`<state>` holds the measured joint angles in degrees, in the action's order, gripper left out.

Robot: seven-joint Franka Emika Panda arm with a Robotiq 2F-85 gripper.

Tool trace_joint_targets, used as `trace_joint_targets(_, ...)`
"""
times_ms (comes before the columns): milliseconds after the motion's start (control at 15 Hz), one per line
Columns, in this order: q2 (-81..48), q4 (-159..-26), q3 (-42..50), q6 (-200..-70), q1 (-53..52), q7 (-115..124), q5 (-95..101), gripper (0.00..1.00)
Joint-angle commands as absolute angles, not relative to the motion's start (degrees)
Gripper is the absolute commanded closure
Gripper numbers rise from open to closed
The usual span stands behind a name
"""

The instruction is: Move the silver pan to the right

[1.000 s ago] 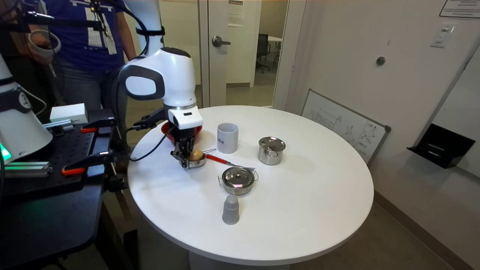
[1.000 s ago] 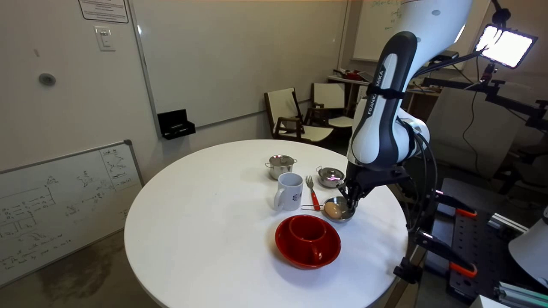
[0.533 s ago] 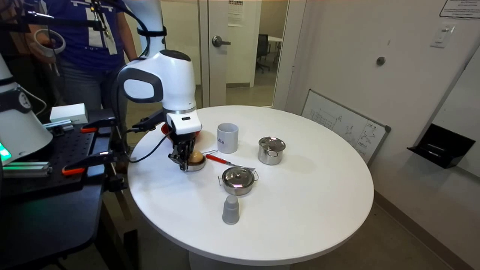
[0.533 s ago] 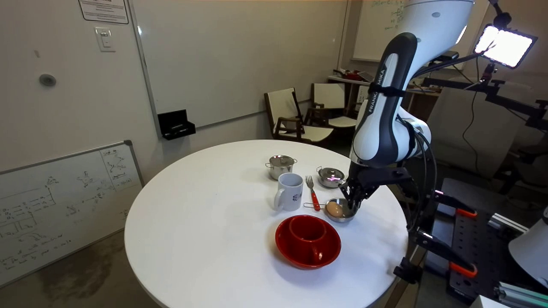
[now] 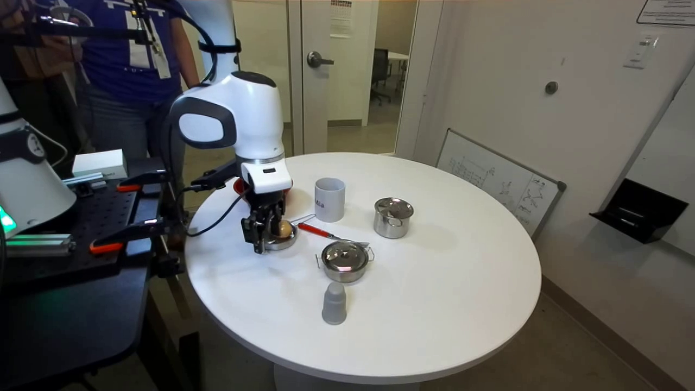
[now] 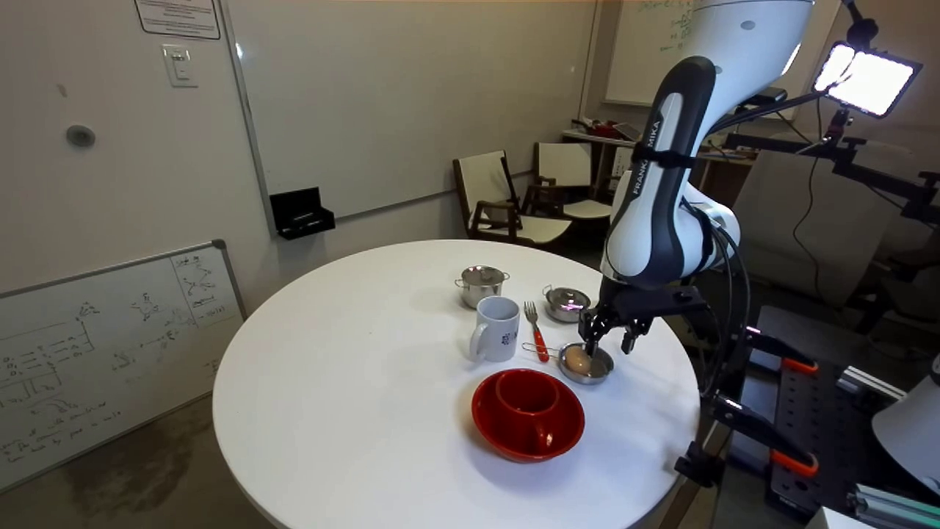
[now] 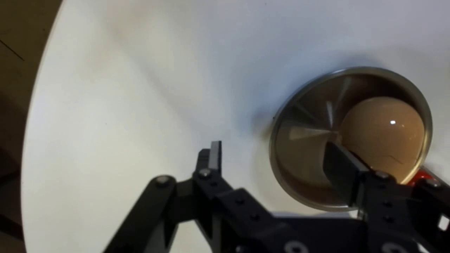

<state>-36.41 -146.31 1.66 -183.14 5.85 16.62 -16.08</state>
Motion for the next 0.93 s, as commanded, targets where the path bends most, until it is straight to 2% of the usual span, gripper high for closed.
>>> trace_joint_targets(0,-32.17,-148.01,8.01,-182.44,-5.41,19.41,-17.56,0.0)
trace_joint_targets(467,-28.58,-149.48,33.33,-181.74,-34.36,20.02,-15.8,0.0)
trace_joint_targets(533,-30.37,-148.09,26.89,-183.17,-27.05,19.91,-16.12,0.0)
trace_joint_targets(667,-29.81,-148.38,31.4,-182.84,-32.3,19.99,-16.0,0.0)
trace_joint_targets(867,-29.79,-148.56,32.18,-182.73,-33.31,20.0,-15.98,0.0)
